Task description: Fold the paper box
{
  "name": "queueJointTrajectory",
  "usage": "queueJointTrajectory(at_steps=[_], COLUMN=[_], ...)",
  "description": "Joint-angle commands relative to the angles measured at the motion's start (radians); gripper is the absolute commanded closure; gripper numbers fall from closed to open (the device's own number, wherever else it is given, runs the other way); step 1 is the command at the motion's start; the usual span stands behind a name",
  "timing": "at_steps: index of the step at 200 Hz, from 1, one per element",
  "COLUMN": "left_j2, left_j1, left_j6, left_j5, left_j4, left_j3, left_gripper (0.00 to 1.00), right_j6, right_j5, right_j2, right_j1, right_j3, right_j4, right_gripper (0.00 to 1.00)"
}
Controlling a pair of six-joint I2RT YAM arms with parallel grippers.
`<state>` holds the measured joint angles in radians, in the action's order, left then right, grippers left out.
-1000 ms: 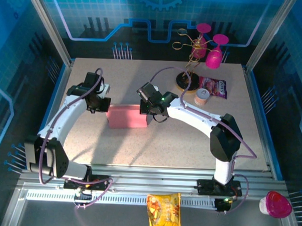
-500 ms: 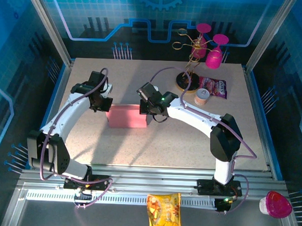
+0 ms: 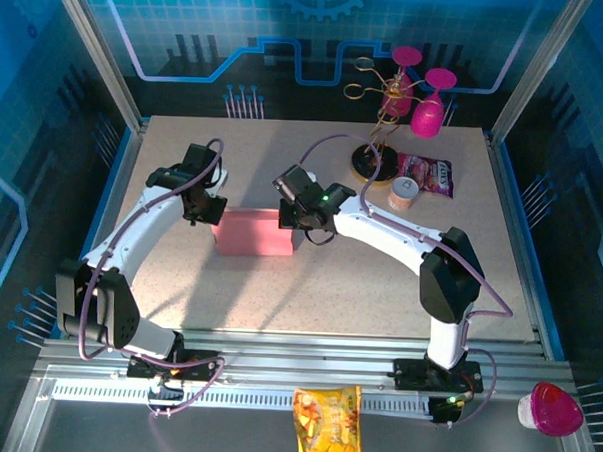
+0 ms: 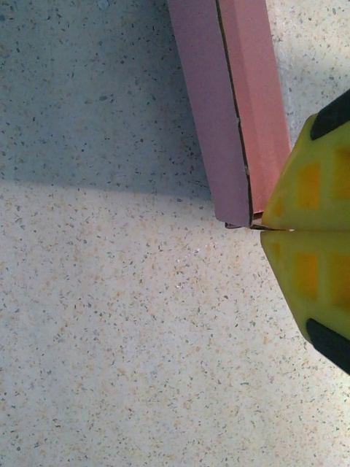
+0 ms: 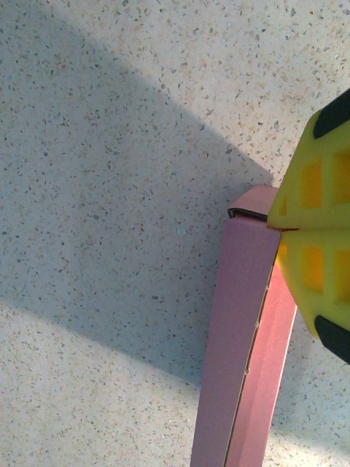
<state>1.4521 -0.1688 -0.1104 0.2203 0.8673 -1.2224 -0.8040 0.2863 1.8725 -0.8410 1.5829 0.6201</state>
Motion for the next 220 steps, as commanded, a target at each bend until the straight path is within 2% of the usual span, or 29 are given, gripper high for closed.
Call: queueJointTrajectory(at_steps=[1, 58, 124, 202, 211, 220], left_j2=[-0.002, -0.007, -0.064, -0.214, -0.225, -0.236], left_j1=[-0.001, 0.011, 0.016, 0.017, 0.017, 0.017], left_j6=[0.024, 0.133, 0.190, 0.341, 0.354, 0.368], left_j5=[0.000, -0.139, -0.152, -0.192, -0.195, -0.201], left_j4=[0.019, 0.068, 0.004, -0.146, -0.145, -0.138], left_j3=[-0.025, -0.046, 0.058, 0.248, 0.253, 0.253], left_gripper=[1.00, 1.00, 1.00, 1.00, 0.91, 0.86], right_j6=[-0.010, -0.012, -0.014, 0.030, 0.035, 0.040], right_j5=[-0.001, -0.005, -0.004, 0.020, 0.021, 0.023], right_j2=[0.042, 0.046, 0.037, -0.045, -0.051, -0.052], right_j1=[0.014, 0.013, 0.011, -0.015, -0.016, -0.017], right_j3=[-0.011, -0.009, -0.028, -0.183, -0.196, -0.206], right_j4=[0.109, 0.109, 0.091, -0.089, -0.099, -0.106], right_gripper=[1.00, 1.00, 1.00, 1.00, 1.00, 1.00])
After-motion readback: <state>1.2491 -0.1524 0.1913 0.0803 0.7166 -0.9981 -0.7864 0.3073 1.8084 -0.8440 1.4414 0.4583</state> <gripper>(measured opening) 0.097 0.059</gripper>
